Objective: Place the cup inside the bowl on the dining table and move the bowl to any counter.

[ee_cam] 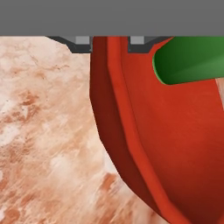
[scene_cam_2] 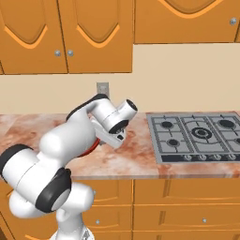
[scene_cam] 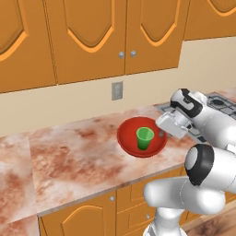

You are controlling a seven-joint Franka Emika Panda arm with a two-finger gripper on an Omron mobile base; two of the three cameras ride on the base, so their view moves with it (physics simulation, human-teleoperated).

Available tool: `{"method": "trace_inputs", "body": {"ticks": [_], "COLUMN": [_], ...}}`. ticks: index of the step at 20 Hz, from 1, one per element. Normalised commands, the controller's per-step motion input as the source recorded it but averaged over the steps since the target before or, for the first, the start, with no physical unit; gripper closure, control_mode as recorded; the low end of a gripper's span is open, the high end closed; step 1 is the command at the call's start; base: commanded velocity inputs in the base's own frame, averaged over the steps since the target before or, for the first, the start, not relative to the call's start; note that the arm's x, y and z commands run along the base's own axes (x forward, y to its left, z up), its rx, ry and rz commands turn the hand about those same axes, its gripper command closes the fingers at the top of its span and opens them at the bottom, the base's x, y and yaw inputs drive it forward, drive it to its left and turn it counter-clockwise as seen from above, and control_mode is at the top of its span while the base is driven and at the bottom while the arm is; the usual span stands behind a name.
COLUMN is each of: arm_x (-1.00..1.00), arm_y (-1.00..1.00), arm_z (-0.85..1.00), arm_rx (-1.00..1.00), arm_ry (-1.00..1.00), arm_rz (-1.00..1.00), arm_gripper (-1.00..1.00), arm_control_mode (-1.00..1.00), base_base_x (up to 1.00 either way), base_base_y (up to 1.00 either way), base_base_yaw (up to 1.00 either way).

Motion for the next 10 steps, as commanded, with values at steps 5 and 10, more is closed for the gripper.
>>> {"method": "trace_inputs", "body": {"ticks": [5, 10], "arm_x": [0.05, 0.14], "arm_y": [0.00, 0.00], "arm_z": [-0.10, -0.05], "arm_rx": [0.01, 0.01], "arm_ry": [0.08, 0.18], "arm_rz": [0.00, -0.01], "arm_gripper": [1.00, 1.00], "arm_control_mode": [-1.00, -1.00], "base_base_x": [0.00, 0.00], "base_base_y": [0.00, 0.00], "base_base_yaw": [0.00, 0.00]}}
